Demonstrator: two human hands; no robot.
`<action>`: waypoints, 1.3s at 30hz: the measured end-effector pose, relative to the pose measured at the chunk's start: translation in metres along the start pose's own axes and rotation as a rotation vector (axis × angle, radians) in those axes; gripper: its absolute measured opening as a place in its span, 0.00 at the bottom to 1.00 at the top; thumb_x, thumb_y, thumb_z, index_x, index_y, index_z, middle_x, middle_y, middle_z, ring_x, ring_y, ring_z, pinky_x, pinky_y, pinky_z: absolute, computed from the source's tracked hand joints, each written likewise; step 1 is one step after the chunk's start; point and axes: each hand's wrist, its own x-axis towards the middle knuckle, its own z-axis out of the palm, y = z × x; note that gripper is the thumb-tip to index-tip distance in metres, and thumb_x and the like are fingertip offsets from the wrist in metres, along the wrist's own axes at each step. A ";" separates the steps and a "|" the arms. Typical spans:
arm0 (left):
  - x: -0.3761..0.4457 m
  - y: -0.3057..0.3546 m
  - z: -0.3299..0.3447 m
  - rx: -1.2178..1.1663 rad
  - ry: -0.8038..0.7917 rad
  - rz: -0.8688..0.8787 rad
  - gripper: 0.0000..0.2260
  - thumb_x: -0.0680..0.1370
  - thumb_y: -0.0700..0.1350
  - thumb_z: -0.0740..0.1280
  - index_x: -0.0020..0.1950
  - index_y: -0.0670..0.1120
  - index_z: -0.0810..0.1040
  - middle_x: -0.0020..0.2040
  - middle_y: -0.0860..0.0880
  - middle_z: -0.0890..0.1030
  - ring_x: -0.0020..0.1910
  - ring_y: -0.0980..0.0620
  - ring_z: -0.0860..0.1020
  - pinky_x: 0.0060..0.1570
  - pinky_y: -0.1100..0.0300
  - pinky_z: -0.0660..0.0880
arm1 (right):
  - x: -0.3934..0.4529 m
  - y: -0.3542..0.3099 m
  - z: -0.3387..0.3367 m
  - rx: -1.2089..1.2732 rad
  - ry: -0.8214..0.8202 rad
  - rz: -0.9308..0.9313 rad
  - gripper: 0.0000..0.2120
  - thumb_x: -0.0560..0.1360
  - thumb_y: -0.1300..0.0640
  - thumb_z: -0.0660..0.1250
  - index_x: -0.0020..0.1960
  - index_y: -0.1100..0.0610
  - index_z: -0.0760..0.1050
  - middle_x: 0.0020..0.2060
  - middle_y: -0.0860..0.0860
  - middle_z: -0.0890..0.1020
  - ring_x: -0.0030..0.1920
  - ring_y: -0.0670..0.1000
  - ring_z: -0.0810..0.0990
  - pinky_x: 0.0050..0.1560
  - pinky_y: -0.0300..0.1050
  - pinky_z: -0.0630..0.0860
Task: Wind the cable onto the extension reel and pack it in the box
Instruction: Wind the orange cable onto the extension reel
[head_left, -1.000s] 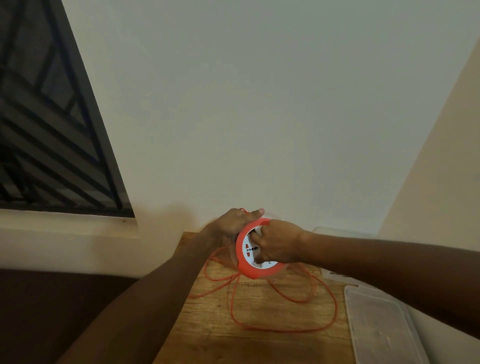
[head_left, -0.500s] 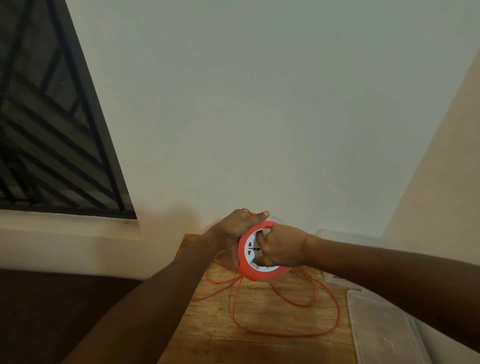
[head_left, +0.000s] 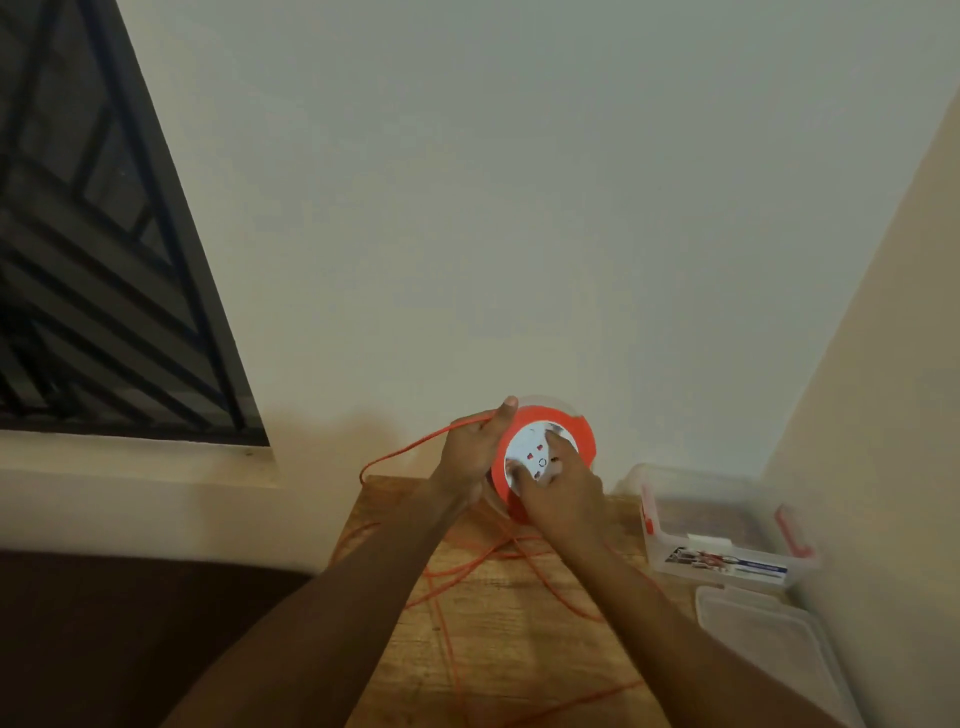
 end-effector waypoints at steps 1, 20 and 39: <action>-0.002 -0.002 0.000 0.035 -0.004 0.014 0.19 0.80 0.57 0.70 0.48 0.41 0.87 0.49 0.41 0.89 0.48 0.41 0.87 0.53 0.45 0.84 | -0.004 -0.002 0.005 0.171 -0.003 0.131 0.31 0.76 0.44 0.67 0.76 0.47 0.63 0.72 0.50 0.72 0.68 0.55 0.74 0.65 0.53 0.74; 0.006 0.006 -0.017 0.203 -0.164 -0.138 0.24 0.79 0.62 0.67 0.59 0.42 0.85 0.52 0.41 0.88 0.49 0.40 0.88 0.55 0.42 0.84 | 0.045 0.001 -0.058 -1.251 -0.525 -1.337 0.18 0.77 0.61 0.67 0.65 0.47 0.75 0.72 0.59 0.65 0.57 0.62 0.77 0.44 0.56 0.81; 0.012 0.007 -0.026 0.246 -0.240 -0.100 0.22 0.77 0.64 0.69 0.48 0.45 0.87 0.45 0.43 0.89 0.40 0.43 0.88 0.40 0.54 0.84 | 0.051 -0.023 -0.051 -1.452 -0.519 -1.428 0.29 0.79 0.52 0.67 0.77 0.45 0.60 0.58 0.63 0.80 0.50 0.59 0.83 0.41 0.51 0.80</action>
